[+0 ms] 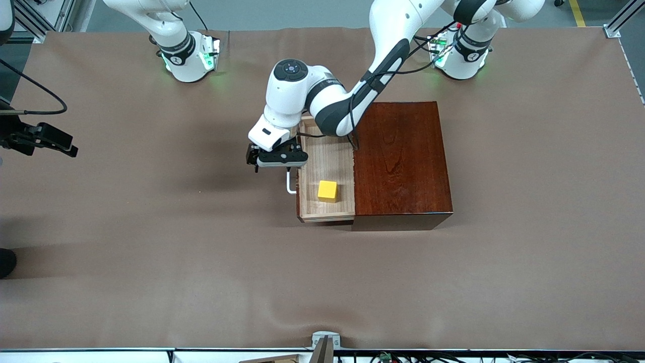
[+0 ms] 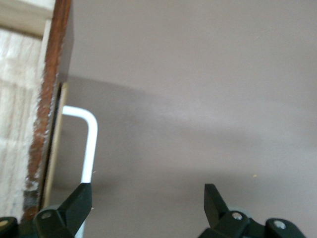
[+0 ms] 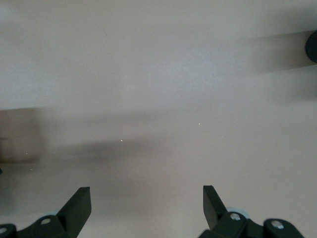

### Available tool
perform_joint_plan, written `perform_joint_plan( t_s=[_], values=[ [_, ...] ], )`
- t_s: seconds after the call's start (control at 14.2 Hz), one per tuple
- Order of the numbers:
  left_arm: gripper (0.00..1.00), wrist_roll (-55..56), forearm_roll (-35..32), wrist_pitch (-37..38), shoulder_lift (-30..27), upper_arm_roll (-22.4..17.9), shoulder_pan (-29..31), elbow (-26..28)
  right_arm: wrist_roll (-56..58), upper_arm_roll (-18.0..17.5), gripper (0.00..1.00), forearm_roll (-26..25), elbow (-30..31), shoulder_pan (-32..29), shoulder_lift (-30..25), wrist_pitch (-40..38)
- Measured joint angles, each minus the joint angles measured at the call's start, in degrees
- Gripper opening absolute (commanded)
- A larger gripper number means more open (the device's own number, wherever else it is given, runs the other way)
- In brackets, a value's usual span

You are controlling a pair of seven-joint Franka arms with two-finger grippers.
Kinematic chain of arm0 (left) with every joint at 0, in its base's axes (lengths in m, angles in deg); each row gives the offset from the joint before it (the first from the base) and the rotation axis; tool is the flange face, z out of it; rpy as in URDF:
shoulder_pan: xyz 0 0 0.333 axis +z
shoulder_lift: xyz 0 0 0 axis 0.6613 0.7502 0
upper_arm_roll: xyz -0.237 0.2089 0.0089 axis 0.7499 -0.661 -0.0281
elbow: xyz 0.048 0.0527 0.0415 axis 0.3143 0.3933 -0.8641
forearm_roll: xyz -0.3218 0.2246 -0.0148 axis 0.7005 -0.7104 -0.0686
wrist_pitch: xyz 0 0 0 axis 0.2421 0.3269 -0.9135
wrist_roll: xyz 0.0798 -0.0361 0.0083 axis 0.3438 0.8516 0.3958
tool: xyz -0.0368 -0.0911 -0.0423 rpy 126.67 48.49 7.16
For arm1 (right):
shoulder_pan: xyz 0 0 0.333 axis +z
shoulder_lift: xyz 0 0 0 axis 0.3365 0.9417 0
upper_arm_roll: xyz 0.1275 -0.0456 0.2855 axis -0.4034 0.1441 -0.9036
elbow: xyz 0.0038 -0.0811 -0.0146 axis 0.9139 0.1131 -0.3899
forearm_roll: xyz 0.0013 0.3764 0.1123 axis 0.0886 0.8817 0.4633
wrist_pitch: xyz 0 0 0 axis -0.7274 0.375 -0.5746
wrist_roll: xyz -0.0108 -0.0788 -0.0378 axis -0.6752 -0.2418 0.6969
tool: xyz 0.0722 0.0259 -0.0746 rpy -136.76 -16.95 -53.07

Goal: Open drawer, take yellow block, close drawer

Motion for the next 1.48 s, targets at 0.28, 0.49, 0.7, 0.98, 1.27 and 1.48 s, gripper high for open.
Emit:
perform_joint_plan(
  t_s=[0.28,0.49,0.7,0.98,1.27,1.48],
  values=[
    [1.00,0.0,1.4,-0.5,-1.2,0.0,1.2,-1.3,0.0,0.0,1.00,0.0,0.0,0.0,0.0,0.0],
    [1.00,0.0,3.8,0.4,-4.3,-0.2,3.7,-1.8,0.0,0.0,1.00,0.0,0.0,0.0,0.0,0.0],
    [1.00,-0.1,3.9,6.6,-8.8,-0.1,7.8,-1.7,0.0,0.0,1.00,0.0,0.0,0.0,0.0,0.0],
    [1.00,-3.2,3.9,16.4,-13.5,-0.1,11.2,-1.3,0.0,0.0,1.00,0.0,0.0,0.0,0.0,0.0],
    [1.00,-11.3,3.9,24.0,-17.0,-0.1,12.4,0.1,0.0,-0.1,1.00,0.0,0.0,0.0,0.0,0.2],
    [1.00,-16.3,3.9,24.9,-19.1,-0.1,13.0,2.7,0.0,-0.5,1.00,0.0,0.0,0.0,0.0,0.3]
  ],
)
